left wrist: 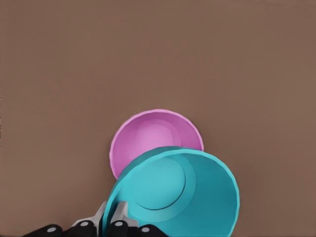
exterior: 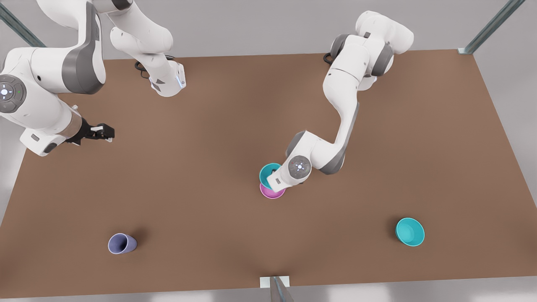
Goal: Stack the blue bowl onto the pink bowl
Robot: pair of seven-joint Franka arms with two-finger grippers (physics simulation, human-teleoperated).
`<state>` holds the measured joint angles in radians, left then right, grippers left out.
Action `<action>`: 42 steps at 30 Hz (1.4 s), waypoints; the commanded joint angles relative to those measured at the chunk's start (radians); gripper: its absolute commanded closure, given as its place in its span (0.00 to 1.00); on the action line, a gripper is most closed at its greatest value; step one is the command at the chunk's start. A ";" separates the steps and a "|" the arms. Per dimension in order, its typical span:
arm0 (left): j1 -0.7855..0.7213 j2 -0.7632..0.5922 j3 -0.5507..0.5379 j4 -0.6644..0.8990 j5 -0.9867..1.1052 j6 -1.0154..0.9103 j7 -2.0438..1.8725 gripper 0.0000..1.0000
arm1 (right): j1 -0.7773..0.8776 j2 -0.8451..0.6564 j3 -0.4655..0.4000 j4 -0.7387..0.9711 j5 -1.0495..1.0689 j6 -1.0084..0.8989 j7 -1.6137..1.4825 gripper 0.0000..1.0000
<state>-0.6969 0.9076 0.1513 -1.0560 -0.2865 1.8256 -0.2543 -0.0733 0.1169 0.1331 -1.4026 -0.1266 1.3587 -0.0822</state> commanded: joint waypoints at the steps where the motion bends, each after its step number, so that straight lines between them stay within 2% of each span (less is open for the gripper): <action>1: 0.007 0.008 0.001 0.002 -0.014 -0.002 -0.461 0.79 | 0.000 0.000 0.000 -0.001 0.001 0.008 -0.044 0.00; 10: 0.008 0.022 0.002 0.004 -0.082 0.081 -0.487 0.79 | 0.000 0.001 0.000 -0.003 0.002 0.010 -0.044 0.00; 25: 0.014 0.039 -0.001 -0.021 -0.083 0.073 -0.480 0.79 | 0.000 0.009 0.000 -0.003 0.004 0.010 -0.044 0.00; 26: 0.014 0.039 -0.001 -0.021 -0.085 0.073 -0.480 0.74 | 0.000 0.009 0.000 -0.003 0.004 0.010 -0.044 0.00; 27: 0.016 0.039 -0.001 -0.021 -0.085 0.073 -0.476 0.00 | 0.000 0.009 0.000 -0.003 0.002 0.010 -0.044 0.00; 30: 0.028 0.027 -0.001 -0.019 -0.083 0.011 -0.476 0.00 | 0.000 0.009 0.000 -0.003 0.002 0.010 -0.044 0.00; 32: 0.072 -0.080 0.031 -0.009 -0.059 -0.277 -0.458 0.00 | 0.000 0.009 0.000 -0.003 0.002 0.010 -0.044 0.00; 34: 0.116 -0.335 0.142 -0.007 0.145 -0.627 -0.199 0.00 | 0.000 0.009 0.000 -0.001 0.002 0.010 -0.044 0.00; 37: 0.117 -0.430 0.240 -0.010 0.239 -0.753 0.184 0.00 | 0.000 0.009 0.000 -0.001 0.002 0.011 -0.044 0.00; 39: 0.129 -0.463 0.249 -0.009 0.254 -0.799 0.191 0.00 | 0.000 0.009 0.000 -0.001 0.004 0.011 -0.044 0.00; 40: 0.216 -0.489 0.146 -0.012 0.248 -0.781 0.194 0.00 | 0.000 0.009 0.000 -0.003 0.005 0.011 -0.044 0.00; 41: 0.495 -0.522 -0.219 -0.045 0.340 -0.683 0.265 0.00 | 0.000 0.009 0.000 -0.003 0.005 0.011 -0.044 0.00; 42: 0.511 -0.620 -0.223 -0.201 0.340 -0.562 0.288 0.00 | 0.000 0.009 0.000 -0.003 0.005 0.011 -0.044 0.00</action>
<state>-0.2521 0.3220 0.0126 -1.2159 -0.0235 1.2688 -0.4155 -0.0737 0.1269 0.1331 -1.4049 -0.1227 1.3700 -0.1218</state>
